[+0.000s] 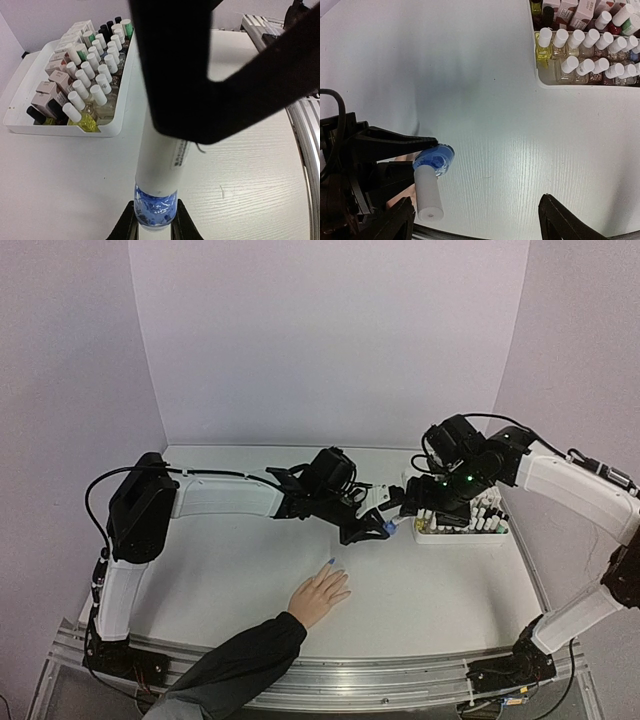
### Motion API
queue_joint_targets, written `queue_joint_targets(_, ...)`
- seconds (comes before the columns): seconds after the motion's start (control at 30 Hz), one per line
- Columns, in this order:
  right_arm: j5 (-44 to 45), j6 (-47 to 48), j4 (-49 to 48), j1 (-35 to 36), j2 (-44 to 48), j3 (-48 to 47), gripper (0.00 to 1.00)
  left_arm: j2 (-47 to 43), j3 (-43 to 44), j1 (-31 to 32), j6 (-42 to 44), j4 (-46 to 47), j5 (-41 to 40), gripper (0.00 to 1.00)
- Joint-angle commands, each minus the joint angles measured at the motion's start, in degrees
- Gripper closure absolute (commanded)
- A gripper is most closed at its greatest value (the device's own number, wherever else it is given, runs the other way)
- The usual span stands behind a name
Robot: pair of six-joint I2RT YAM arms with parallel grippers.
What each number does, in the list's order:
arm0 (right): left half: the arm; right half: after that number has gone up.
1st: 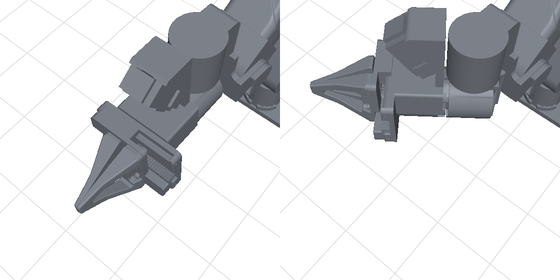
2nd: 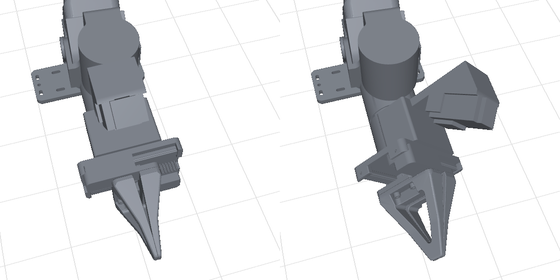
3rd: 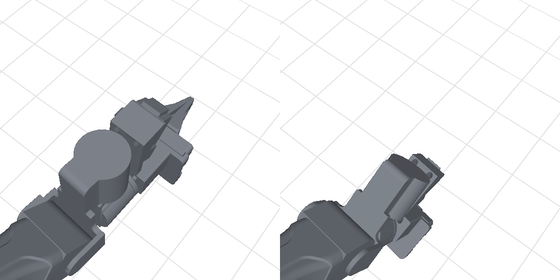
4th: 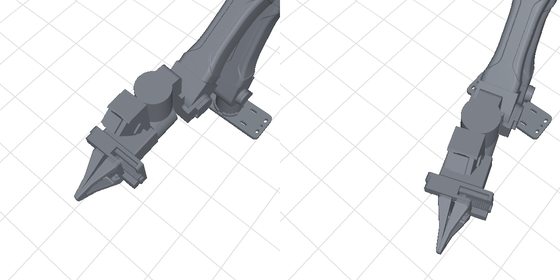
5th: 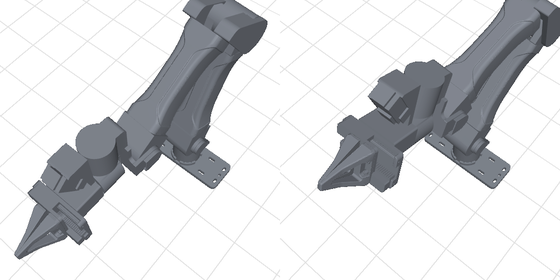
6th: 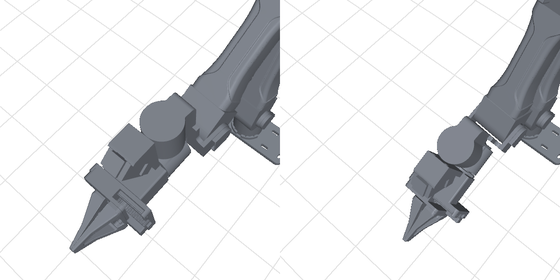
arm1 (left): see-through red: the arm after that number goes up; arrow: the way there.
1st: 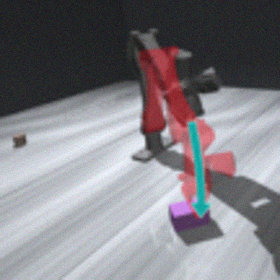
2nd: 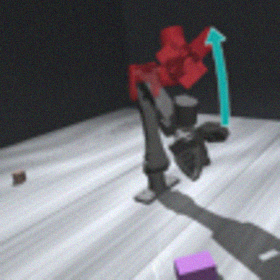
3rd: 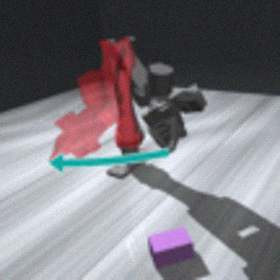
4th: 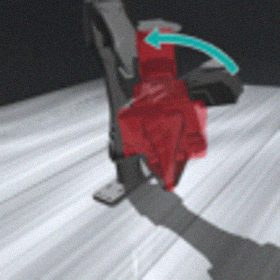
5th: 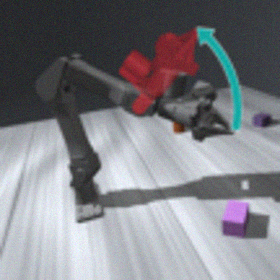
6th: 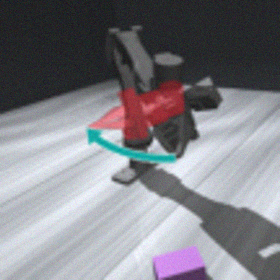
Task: Paint the nails
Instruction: Screw the nail polish bottle cap onto the nail polish bottle.
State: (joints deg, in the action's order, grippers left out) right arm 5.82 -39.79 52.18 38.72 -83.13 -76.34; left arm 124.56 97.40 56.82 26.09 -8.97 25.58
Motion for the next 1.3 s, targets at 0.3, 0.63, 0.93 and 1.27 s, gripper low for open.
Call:
queue_joint_targets(0.3, -25.99, 21.32, -8.52, 1.90, 5.01, -8.25, 0.20, -1.75, 0.41, 2.43, -0.25, 2.83, 1.53, 1.00)
queue_joint_targets(0.63, -33.76, 19.66, -8.01, -5.19, 6.82, -3.25, 0.31, -2.55, -0.54, 2.43, 0.02, 2.82, 1.93, 1.00)
queue_joint_targets(0.93, -37.24, 36.22, -5.80, -5.37, 11.27, 2.08, 0.25, -2.99, -0.91, 2.30, 0.28, 3.26, 3.18, 1.00)
queue_joint_targets(1.27, -37.12, 46.09, -5.93, -5.37, 11.36, 3.77, 0.23, -3.70, -2.00, 2.13, 1.33, 3.28, 5.15, 1.00)
